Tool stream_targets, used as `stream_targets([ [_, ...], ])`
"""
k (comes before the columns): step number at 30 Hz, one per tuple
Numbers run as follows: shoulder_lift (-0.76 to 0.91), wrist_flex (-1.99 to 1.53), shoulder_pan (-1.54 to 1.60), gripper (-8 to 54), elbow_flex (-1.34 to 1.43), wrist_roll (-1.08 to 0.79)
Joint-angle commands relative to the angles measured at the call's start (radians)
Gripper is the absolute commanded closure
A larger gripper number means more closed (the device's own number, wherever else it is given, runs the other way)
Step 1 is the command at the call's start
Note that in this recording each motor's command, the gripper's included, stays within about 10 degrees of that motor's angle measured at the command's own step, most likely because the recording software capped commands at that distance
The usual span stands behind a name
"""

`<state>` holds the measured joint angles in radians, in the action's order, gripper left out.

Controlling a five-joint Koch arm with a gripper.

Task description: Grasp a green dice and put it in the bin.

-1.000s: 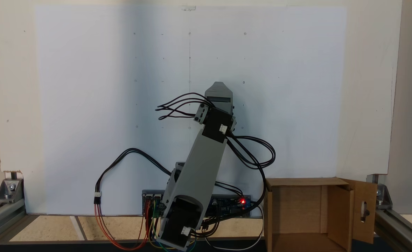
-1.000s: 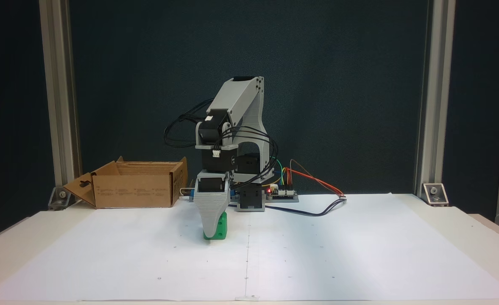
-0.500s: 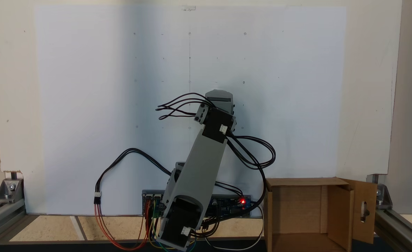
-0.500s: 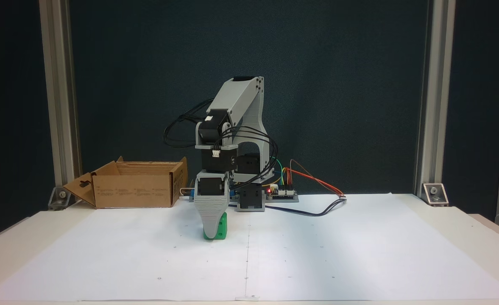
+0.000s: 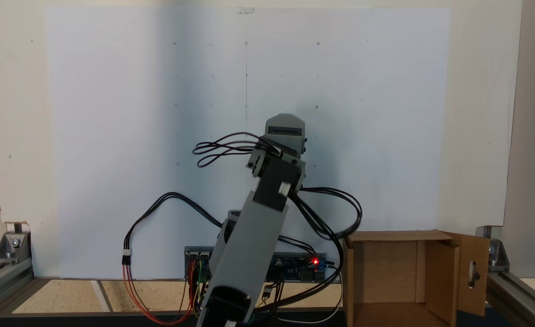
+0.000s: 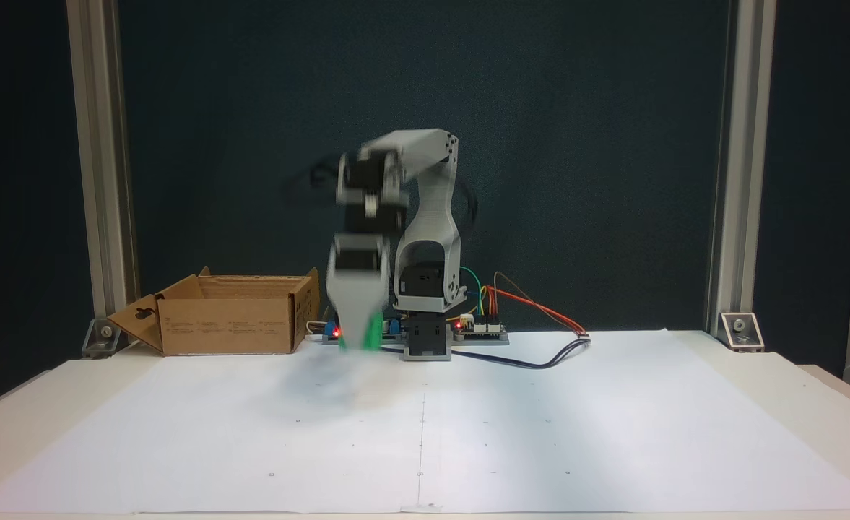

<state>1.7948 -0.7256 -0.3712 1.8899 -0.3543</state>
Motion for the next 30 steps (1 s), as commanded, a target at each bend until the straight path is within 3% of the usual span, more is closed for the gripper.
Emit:
stream_targets([
  [1, 0.048, -0.162, 0.003, 33.8, -0.161, 0.094],
  [7, 0.064, -0.474, -0.044, 33.8, -0.42, 0.117],
  [14, 0.048, -0.33, -0.431, 33.8, -0.422, 0.041],
  [23, -0.117, -0.106, -1.078, 33.8, -0.43, -0.04],
  [30, -0.189, -0.078, -1.304, 33.8, -0.468, -0.106],
])
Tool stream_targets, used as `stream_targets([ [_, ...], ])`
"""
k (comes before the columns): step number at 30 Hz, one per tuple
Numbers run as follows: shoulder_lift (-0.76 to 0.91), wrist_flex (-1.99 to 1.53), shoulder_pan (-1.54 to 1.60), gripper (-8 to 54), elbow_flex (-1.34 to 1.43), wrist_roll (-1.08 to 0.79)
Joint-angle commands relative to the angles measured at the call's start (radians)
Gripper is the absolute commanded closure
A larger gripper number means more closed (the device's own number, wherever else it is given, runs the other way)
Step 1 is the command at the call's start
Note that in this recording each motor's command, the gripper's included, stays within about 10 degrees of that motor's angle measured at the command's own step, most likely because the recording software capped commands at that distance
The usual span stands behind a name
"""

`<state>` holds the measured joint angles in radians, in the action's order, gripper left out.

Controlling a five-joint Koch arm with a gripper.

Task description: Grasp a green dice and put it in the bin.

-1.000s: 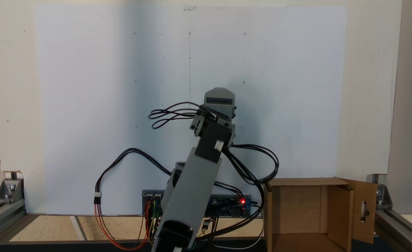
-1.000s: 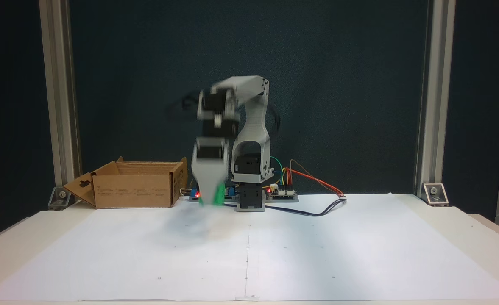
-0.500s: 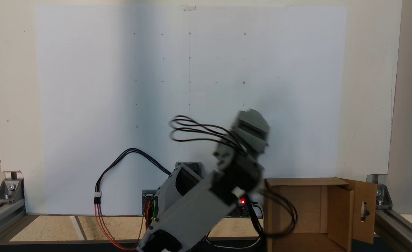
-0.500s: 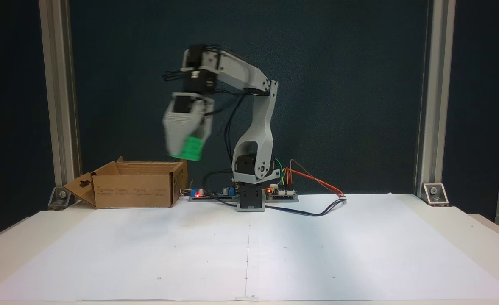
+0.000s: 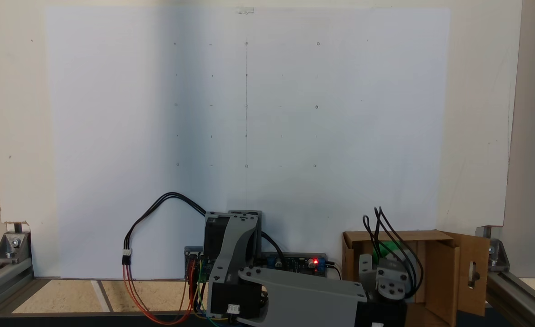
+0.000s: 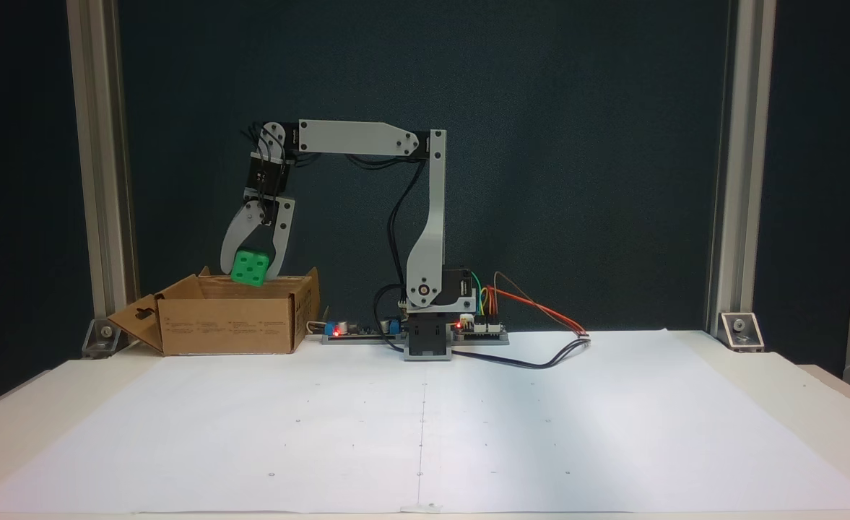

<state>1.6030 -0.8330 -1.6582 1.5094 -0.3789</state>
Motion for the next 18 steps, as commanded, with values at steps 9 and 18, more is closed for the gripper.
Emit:
stream_targets([
  [9, -0.035, 0.06, -0.072, 33.8, -0.087, -0.132],
  [18, -0.071, 0.126, -0.104, 4.5, -0.087, 0.009],
])
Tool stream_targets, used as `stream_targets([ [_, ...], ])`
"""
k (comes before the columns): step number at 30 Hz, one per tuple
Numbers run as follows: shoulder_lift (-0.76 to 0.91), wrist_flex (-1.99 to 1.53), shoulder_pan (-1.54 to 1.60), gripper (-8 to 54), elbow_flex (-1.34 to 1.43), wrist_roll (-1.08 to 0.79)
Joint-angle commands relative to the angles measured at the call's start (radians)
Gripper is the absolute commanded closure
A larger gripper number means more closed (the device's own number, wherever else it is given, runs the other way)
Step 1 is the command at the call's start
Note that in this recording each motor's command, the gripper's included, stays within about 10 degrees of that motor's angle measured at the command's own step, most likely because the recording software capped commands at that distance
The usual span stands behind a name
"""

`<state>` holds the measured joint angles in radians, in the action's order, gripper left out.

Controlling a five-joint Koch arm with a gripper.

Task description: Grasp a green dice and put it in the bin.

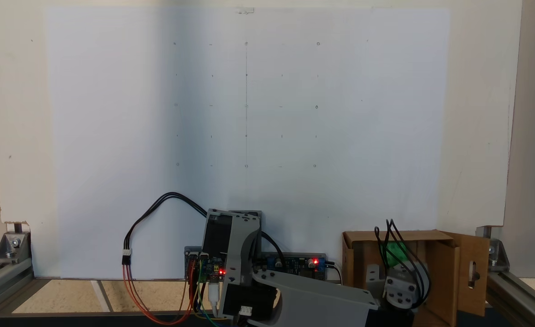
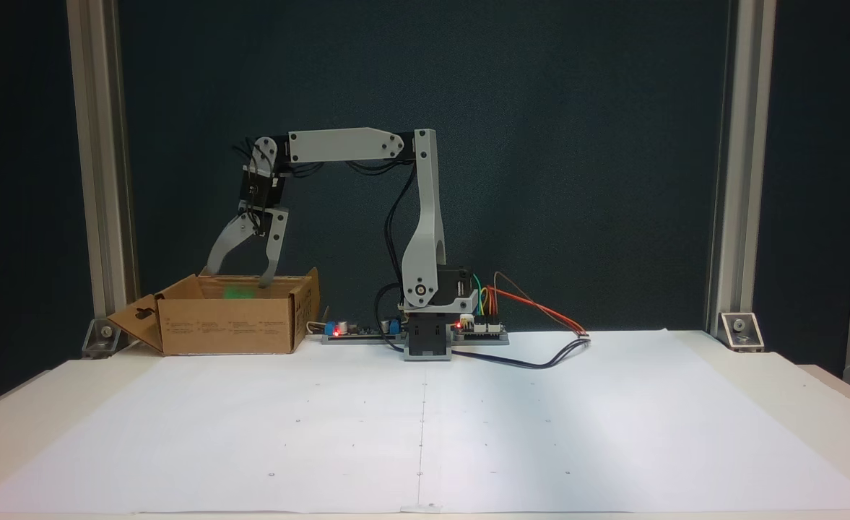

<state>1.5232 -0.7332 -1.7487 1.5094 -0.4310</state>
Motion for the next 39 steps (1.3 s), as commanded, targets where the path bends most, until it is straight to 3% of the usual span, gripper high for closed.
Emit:
stream_targets([
  [1, 0.009, 0.058, -0.006, 3.9, -0.087, 0.074],
  [6, 0.012, 0.295, 0.098, 3.9, -0.097, 0.28],
  [11, 0.19, 0.365, 0.446, 1.1, -0.098, 0.512],
  [18, 0.305, 0.364, 0.948, 0.9, -0.06, 0.512],
  [28, 0.497, 0.371, 1.646, 0.8, 0.229, 0.517],
  [39, 0.696, 0.489, 1.772, 0.9, 0.518, 0.515],
])
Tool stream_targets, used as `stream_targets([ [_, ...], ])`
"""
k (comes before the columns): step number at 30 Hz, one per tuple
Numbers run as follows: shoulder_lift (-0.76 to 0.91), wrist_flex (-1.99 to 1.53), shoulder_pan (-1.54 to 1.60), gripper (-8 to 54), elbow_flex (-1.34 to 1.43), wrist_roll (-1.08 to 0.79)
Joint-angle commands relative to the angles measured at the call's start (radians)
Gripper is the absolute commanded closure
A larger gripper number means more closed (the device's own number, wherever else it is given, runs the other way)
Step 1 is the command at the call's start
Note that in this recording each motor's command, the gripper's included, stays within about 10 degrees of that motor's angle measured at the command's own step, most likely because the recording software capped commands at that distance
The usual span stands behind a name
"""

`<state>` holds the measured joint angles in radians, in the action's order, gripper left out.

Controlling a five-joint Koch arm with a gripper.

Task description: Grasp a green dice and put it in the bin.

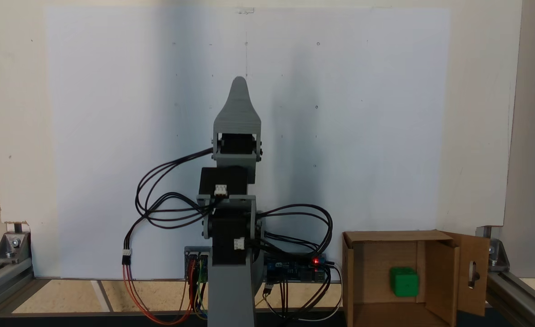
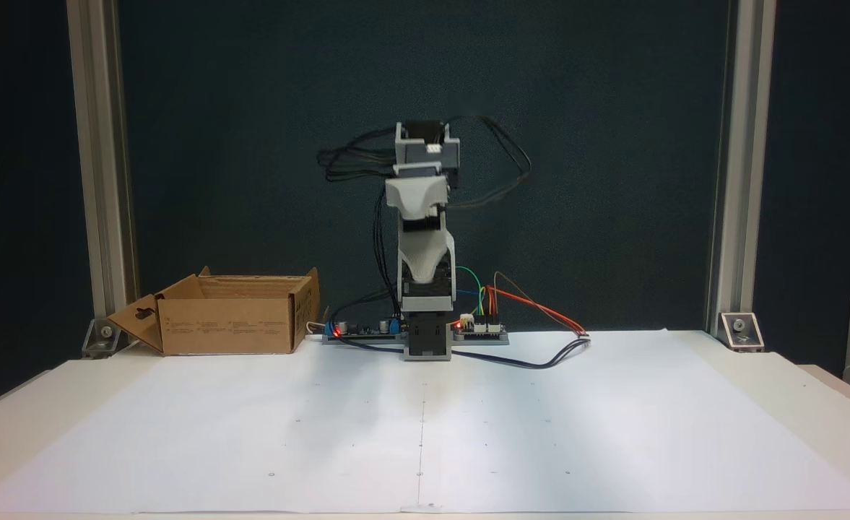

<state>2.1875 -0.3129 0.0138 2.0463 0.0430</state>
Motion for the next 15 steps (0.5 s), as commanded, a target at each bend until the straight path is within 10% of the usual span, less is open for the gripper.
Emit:
stream_targets([
  [1, 0.052, 0.103, 0.009, 0.9, 0.011, 0.041],
  [15, 0.186, 0.684, 0.006, 0.1, 0.287, 0.035],
])
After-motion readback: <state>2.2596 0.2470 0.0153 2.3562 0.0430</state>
